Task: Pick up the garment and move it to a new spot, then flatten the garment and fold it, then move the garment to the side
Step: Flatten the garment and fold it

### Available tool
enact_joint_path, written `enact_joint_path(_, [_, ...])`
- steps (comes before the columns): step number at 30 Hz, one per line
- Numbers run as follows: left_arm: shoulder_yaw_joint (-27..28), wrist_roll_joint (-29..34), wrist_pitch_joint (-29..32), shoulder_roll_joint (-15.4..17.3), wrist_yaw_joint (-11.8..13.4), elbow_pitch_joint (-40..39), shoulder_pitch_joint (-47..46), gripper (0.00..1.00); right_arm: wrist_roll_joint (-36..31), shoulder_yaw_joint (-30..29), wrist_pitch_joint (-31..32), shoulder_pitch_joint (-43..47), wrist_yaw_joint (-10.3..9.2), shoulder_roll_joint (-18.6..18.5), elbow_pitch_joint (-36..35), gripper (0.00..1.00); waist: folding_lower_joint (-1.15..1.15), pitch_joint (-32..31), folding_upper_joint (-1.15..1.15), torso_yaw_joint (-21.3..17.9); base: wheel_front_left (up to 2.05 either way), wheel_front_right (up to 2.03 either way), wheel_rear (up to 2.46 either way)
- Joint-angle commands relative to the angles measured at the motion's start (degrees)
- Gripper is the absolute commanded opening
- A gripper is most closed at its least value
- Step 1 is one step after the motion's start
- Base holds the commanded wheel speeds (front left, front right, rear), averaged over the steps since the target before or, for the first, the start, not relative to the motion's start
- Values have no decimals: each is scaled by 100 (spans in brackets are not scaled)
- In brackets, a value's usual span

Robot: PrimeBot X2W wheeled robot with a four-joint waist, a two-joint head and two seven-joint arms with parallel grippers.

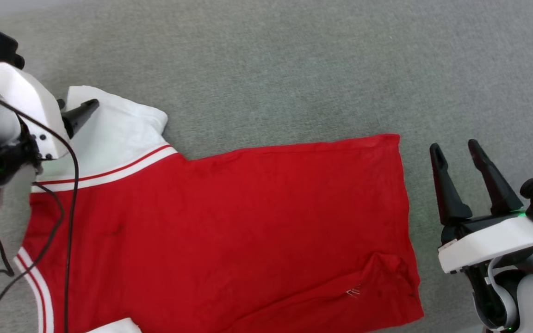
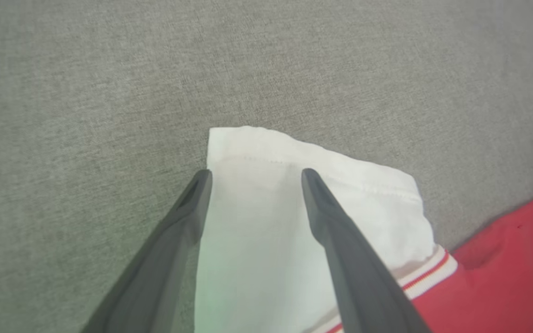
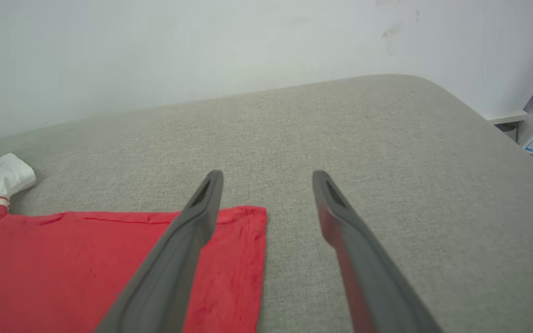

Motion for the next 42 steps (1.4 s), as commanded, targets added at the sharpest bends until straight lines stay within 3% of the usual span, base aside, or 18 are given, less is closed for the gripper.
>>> enact_joint_path(1, [-44,-16,202,53,33,74,-129,100,63,27,-56,-108,-5,16,57,100,-1,115,0,-115,0,0,0])
enact_joint_path(9, [-555,-231,1689,-51,150,542,-102,100,258,154,-220,-172,-5,17,310,100,-1,284,0,-318,0,0,0])
enact_joint_path(10, [-584,-276,1772,-119,168,586,-56,78,287,151,-222,-171,-5,16,340,100,-1,294,0,-335,0,0,0])
enact_joint_path(11, [-608,-312,1826,-197,181,622,-15,45,314,156,-229,-173,-5,16,363,100,-1,302,0,-351,0,0,0])
enact_joint_path(12, [-633,-360,1805,-323,196,694,65,0,365,163,-218,-178,-5,16,410,100,-1,312,0,-370,0,0,0])
enact_joint_path(23, [-333,-189,673,-383,16,907,-86,0,685,111,447,-386,-5,-12,986,100,-1,33,0,-160,0,0,0])
enact_joint_path(31, [-175,-143,-55,-528,-84,644,-115,0,1009,370,1417,-1173,-4,-656,1970,100,-1,-291,0,315,0,0,0])
enact_joint_path(38, [-249,-55,-229,-581,-83,93,-41,0,1101,666,2740,-1825,-5,-1193,2472,100,-1,-265,0,736,0,0,0])
enact_joint_path(42, [-266,-106,-157,-574,-53,-203,33,0,1097,876,3170,-2088,-5,-1375,2745,100,-1,-186,0,888,0,0,0])
